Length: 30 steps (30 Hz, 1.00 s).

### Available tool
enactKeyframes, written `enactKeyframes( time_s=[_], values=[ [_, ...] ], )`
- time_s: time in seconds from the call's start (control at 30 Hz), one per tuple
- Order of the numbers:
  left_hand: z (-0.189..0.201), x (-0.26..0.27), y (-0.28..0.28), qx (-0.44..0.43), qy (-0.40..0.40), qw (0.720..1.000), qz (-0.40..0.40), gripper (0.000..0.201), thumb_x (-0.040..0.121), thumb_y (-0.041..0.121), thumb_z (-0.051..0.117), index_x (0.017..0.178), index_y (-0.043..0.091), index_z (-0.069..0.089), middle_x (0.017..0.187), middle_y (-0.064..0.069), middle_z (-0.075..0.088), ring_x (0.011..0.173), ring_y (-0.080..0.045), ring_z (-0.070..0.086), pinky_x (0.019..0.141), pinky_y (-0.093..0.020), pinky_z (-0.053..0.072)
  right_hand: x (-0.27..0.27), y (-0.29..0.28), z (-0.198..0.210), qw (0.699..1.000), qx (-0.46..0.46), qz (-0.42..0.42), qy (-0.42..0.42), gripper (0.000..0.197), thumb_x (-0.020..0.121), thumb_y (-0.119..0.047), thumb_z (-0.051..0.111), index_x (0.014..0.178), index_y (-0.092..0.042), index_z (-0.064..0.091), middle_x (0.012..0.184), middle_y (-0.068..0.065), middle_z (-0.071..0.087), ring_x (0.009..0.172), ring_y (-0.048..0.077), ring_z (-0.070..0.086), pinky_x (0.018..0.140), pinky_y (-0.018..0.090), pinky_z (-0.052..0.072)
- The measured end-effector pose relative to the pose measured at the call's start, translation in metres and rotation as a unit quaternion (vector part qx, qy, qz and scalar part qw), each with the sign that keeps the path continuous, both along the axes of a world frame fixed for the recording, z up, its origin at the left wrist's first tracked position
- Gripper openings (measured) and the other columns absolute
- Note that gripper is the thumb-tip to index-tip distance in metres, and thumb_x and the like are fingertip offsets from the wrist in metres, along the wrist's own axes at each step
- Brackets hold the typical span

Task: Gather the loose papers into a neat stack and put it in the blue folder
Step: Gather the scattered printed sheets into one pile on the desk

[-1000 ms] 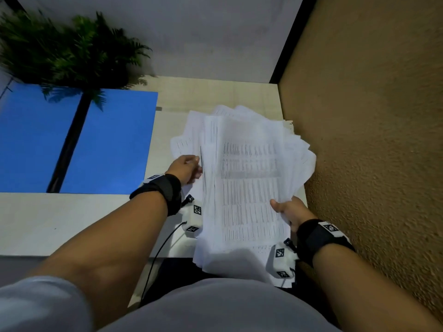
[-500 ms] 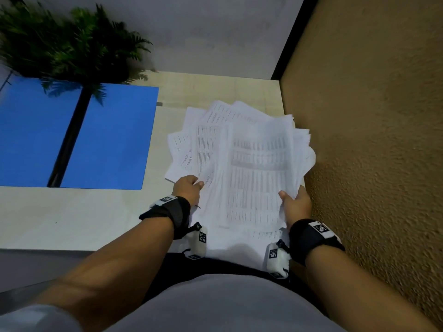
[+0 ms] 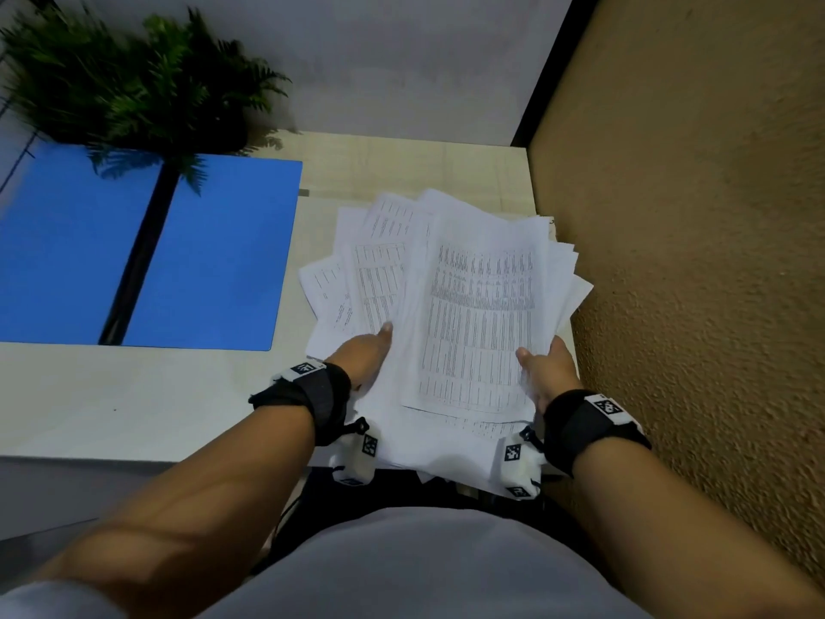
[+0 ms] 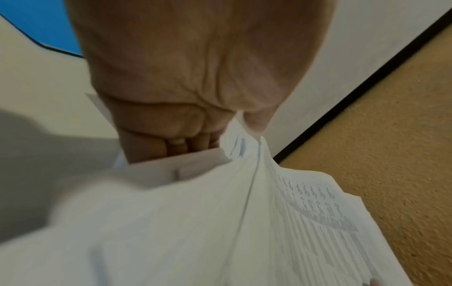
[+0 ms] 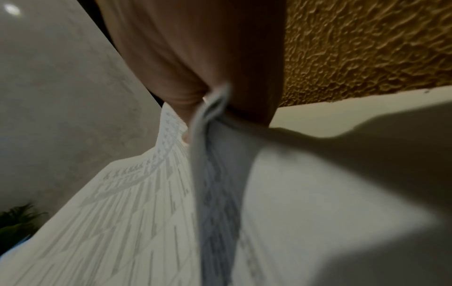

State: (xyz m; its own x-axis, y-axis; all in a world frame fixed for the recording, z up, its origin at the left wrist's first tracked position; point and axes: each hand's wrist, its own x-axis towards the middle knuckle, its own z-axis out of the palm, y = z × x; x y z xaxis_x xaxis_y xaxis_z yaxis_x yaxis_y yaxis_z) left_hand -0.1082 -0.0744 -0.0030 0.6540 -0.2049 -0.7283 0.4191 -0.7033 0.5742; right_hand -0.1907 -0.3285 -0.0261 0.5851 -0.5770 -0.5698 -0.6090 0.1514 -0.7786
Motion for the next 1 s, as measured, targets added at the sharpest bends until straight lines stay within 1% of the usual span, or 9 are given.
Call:
enactKeyframes(
  time_s=[0.1, 0.17, 0.33, 0.43, 0.53, 0.63, 0.8, 0.93, 1.0],
  values=[
    [-0.003, -0.001, -0.015, -0.081, -0.003, 0.988, 0.13, 0.091, 0.076, 0.073, 0.064, 0.142, 0.012, 0.044, 0.148, -0.005, 0.047, 0.134, -0.029, 0.046, 0.109, -0.043, 0.04, -0.002, 0.005, 0.001, 1.0, -0.001, -0.003, -0.029, 0.033, 0.093, 0.008, 0.052, 0.115, -0.017, 0.052, 0.118, 0.009, 0.062, 0.111, 0.03, 0.06, 0.101, 0.048, 0.049],
    [-0.008, -0.007, -0.026, -0.122, 0.003, 0.981, 0.153, 0.112, 0.058, 0.069, 0.08, 0.148, 0.015, 0.039, 0.149, 0.001, 0.048, 0.14, -0.029, 0.044, 0.114, -0.049, 0.037, -0.003, 0.01, 0.005, 0.999, 0.007, 0.003, -0.053, 0.038, 0.093, 0.01, 0.051, 0.116, -0.02, 0.052, 0.116, 0.007, 0.062, 0.111, 0.028, 0.06, 0.1, 0.043, 0.048],
    [-0.016, -0.011, -0.03, -0.14, -0.073, 0.976, 0.148, 0.069, 0.084, 0.012, 0.074, 0.146, 0.014, 0.043, 0.142, -0.007, 0.056, 0.13, -0.026, 0.054, 0.112, -0.047, 0.041, 0.002, 0.012, 0.012, 0.996, 0.033, 0.023, -0.075, 0.031, 0.095, -0.002, 0.056, 0.121, -0.02, 0.058, 0.119, 0.005, 0.066, 0.113, 0.026, 0.063, 0.099, 0.042, 0.05],
    [-0.011, -0.003, 0.003, -0.199, -0.07, 0.952, 0.22, 0.051, 0.088, 0.004, 0.069, 0.136, 0.009, 0.052, 0.13, -0.013, 0.064, 0.117, -0.029, 0.062, 0.107, -0.047, 0.046, 0.009, 0.009, 0.023, 0.997, 0.015, -0.015, -0.077, 0.017, 0.099, -0.014, 0.055, 0.114, -0.007, 0.058, 0.109, 0.007, 0.065, 0.1, 0.021, 0.065, 0.082, 0.02, 0.055],
    [-0.012, 0.003, 0.043, -0.169, -0.064, 0.939, 0.293, 0.041, 0.092, 0.009, 0.066, 0.132, 0.007, 0.056, 0.127, -0.015, 0.066, 0.109, -0.032, 0.064, 0.098, -0.043, 0.05, 0.017, 0.009, 0.022, 0.997, -0.038, -0.027, -0.055, 0.016, 0.098, -0.005, 0.054, 0.114, -0.007, 0.052, 0.097, 0.004, 0.054, 0.082, 0.01, 0.054, 0.059, -0.001, 0.043],
    [-0.018, -0.002, 0.063, -0.093, -0.049, 0.951, 0.29, 0.043, 0.095, 0.016, 0.063, 0.137, 0.009, 0.055, 0.124, -0.008, 0.064, 0.105, -0.029, 0.061, 0.092, -0.037, 0.047, 0.024, 0.015, 0.011, 0.994, -0.086, 0.061, 0.035, 0.03, 0.095, -0.014, 0.06, 0.123, -0.008, 0.051, 0.119, 0.006, 0.053, 0.107, 0.022, 0.054, 0.089, 0.021, 0.045],
    [-0.023, -0.015, 0.044, -0.165, -0.012, 0.937, 0.309, 0.046, 0.091, 0.016, 0.069, 0.136, 0.015, 0.058, 0.124, -0.007, 0.067, 0.11, -0.031, 0.065, 0.1, -0.047, 0.05, 0.029, 0.041, 0.002, 0.976, -0.099, 0.178, 0.08, 0.03, 0.099, -0.007, 0.047, 0.128, -0.001, 0.054, 0.122, 0.009, 0.058, 0.109, 0.026, 0.056, 0.097, 0.03, 0.045],
    [-0.026, -0.018, 0.032, -0.164, -0.034, 0.945, 0.282, 0.058, 0.079, 0.034, 0.074, 0.134, 0.025, 0.057, 0.126, 0.0, 0.067, 0.112, -0.027, 0.065, 0.1, -0.05, 0.051, 0.026, 0.043, 0.002, 0.972, -0.071, 0.203, 0.094, 0.013, 0.096, -0.004, 0.045, 0.099, -0.004, 0.058, 0.084, 0.008, 0.058, 0.068, 0.02, 0.052, 0.057, 0.025, 0.042],
    [-0.024, -0.016, 0.028, -0.116, -0.066, 0.954, 0.269, 0.061, 0.079, 0.039, 0.073, 0.134, 0.021, 0.055, 0.132, -0.002, 0.062, 0.119, -0.028, 0.061, 0.103, -0.048, 0.049, 0.023, 0.042, 0.006, 0.975, -0.04, 0.202, 0.089, 0.009, 0.097, -0.012, 0.052, 0.103, -0.009, 0.058, 0.081, 0.004, 0.06, 0.06, 0.014, 0.049, 0.046, 0.02, 0.039]
  ],
)
